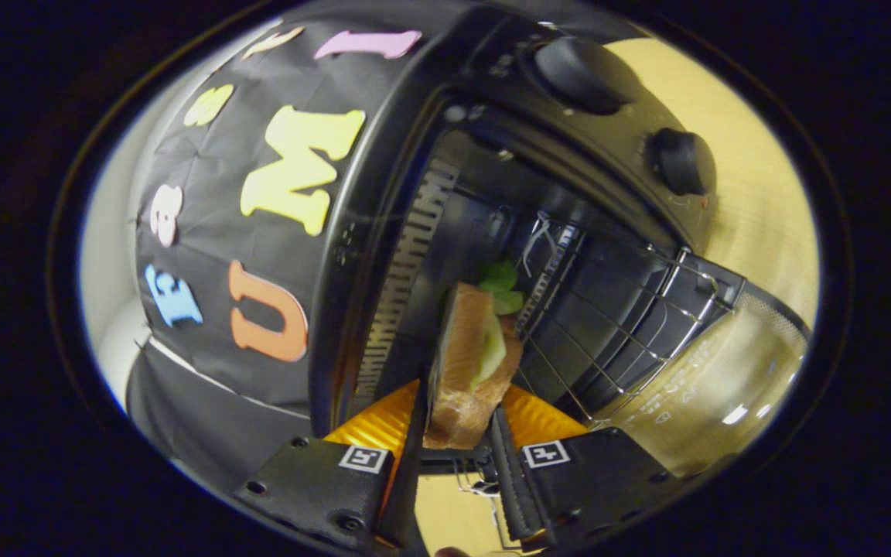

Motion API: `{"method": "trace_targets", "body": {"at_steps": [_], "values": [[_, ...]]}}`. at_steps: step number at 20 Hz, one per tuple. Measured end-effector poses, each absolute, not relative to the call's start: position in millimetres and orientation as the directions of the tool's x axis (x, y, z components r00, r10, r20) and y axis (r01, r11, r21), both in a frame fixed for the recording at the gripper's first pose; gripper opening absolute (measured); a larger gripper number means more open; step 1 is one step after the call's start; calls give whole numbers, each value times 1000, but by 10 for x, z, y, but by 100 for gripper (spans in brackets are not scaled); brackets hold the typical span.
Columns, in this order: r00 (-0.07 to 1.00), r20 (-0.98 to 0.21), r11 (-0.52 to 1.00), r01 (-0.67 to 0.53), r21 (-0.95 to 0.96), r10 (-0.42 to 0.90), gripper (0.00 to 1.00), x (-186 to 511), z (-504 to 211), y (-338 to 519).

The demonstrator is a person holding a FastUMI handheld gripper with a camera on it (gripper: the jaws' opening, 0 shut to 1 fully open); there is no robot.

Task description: Open the toaster oven, put the food inside, and close the toaster oven door.

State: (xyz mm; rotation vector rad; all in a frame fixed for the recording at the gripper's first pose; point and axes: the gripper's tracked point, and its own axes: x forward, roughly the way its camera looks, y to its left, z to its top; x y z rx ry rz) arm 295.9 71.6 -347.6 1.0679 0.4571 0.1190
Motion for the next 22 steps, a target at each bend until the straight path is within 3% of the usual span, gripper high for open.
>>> {"method": "trace_targets", "body": {"at_steps": [3,6,15,22], "values": [[843,-394,629,88,772,367,77,2920,-3488,896],[777,-511,776,46,629,368,87,2813,-3554,948],[658,-738,986,-44,161,150,91,2528,-3744,747],[660,-740,989,-38,141,131,92,2276,-3536,732]]}}
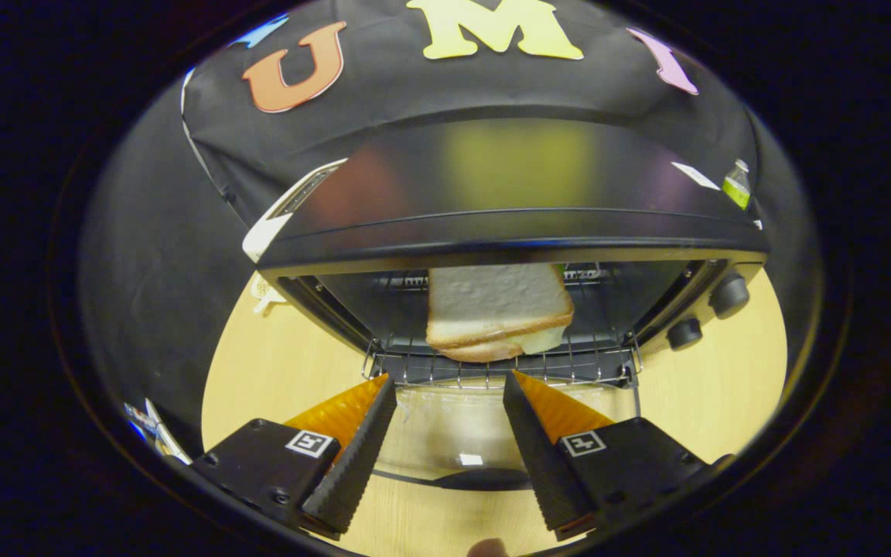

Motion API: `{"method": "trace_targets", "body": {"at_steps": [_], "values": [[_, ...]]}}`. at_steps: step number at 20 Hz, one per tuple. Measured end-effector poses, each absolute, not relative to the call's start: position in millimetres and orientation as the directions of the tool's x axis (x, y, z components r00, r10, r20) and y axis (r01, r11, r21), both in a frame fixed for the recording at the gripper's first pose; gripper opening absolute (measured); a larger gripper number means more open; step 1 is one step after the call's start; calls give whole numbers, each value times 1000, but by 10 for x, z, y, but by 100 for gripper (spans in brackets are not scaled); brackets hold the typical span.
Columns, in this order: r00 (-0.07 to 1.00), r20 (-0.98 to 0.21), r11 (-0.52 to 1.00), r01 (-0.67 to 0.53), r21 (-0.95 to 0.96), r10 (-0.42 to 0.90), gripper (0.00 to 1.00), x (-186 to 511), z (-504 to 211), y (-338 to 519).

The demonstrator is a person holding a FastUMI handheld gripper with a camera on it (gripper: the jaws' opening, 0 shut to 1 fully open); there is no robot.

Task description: Open the toaster oven, put the food inside, and close the toaster oven door.

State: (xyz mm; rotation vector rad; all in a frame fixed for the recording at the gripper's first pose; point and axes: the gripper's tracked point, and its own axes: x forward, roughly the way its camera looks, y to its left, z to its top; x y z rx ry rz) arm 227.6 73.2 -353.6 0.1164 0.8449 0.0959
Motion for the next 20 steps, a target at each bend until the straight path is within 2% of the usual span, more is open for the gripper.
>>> {"method": "trace_targets", "body": {"at_steps": [10,16,20], "values": [[792,-608,998,-27,55,55,93,1417,-2803,331],[821,-571,1000,-27,5,25,95,1108,-2660,63],[802,-595,999,-44,9,41,96,960,-2851,136]]}}
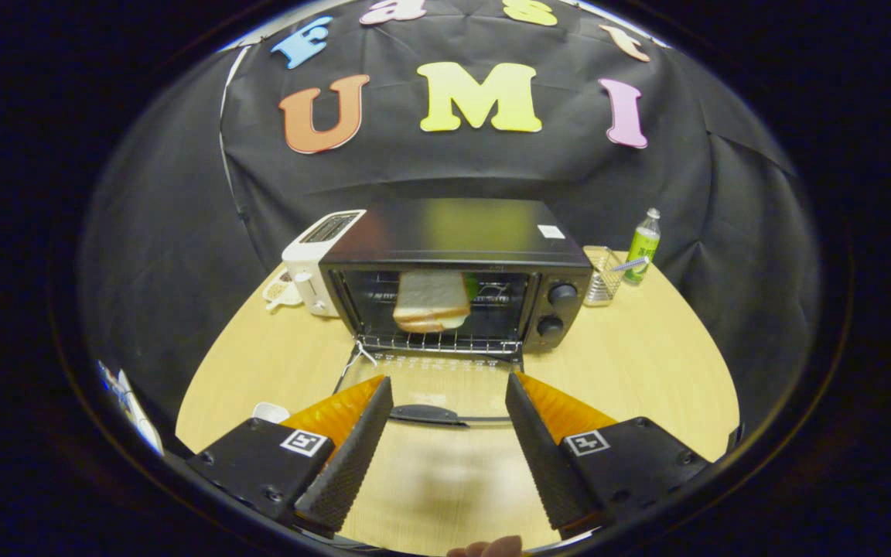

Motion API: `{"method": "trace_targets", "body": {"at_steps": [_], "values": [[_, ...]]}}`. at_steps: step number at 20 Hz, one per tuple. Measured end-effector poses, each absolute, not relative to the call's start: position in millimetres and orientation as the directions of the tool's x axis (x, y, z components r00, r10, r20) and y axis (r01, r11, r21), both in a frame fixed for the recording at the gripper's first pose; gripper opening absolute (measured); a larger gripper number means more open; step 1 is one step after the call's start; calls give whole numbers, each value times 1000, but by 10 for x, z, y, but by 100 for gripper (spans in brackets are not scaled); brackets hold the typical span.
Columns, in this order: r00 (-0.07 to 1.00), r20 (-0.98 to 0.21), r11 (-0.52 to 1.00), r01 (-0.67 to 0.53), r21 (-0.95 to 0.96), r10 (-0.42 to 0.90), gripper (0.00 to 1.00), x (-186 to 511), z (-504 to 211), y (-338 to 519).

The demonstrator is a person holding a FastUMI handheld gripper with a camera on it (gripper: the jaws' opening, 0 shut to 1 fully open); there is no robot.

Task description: Open the toaster oven, put the food inside, and close the toaster oven door.

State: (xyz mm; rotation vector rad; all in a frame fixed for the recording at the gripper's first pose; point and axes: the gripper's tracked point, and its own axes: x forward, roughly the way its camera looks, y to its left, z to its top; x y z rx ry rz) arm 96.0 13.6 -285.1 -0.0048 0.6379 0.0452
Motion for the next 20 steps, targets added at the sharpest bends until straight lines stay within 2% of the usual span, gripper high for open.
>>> {"method": "trace_targets", "body": {"at_steps": [11,20], "values": [[702,-710,998,-34,46,56,96,732,-3906,217],[678,-735,998,22,57,27,96,1014,-4384,211]]}}
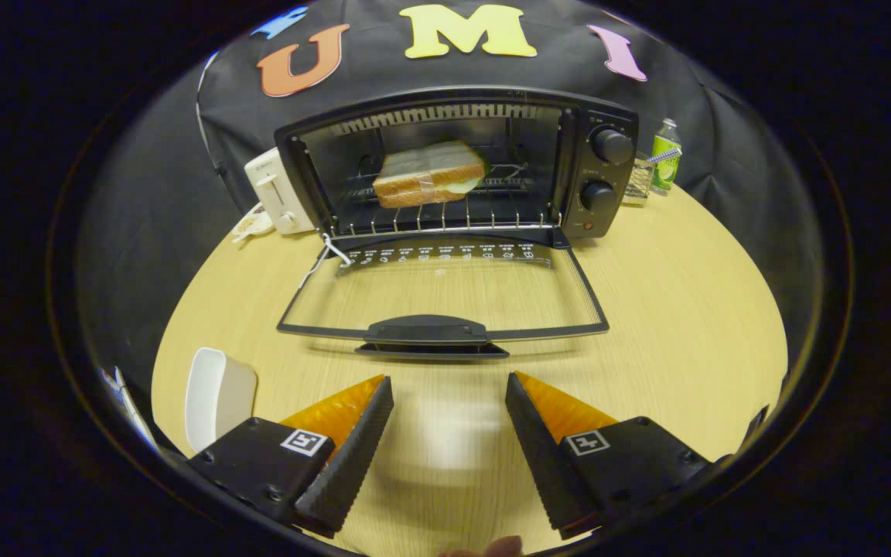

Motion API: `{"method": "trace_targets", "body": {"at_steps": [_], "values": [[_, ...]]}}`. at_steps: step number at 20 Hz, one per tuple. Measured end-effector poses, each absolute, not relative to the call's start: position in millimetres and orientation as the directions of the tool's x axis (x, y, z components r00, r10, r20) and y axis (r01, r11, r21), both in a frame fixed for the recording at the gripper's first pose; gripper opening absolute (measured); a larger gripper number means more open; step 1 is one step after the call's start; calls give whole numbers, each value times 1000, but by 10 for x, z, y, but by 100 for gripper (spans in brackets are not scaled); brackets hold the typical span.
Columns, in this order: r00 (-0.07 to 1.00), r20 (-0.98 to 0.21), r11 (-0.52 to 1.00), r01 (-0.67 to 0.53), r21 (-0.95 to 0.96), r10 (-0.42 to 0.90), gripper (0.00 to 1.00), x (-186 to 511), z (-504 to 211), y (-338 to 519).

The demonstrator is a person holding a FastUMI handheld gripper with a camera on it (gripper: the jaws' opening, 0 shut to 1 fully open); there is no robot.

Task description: Open the toaster oven, put the food inside, and close the toaster oven door.

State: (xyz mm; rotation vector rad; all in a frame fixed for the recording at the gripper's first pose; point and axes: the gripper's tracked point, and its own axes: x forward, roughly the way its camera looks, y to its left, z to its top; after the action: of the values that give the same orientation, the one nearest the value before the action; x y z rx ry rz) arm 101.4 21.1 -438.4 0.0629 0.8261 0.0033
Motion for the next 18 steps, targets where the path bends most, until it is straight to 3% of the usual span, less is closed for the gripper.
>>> {"method": "trace_targets", "body": {"at_steps": [10,18], "values": [[669,-743,998,63,12,-33,96,1242,-4595,229],[745,-667,998,48,42,-8,96,1256,-3876,236]]}}
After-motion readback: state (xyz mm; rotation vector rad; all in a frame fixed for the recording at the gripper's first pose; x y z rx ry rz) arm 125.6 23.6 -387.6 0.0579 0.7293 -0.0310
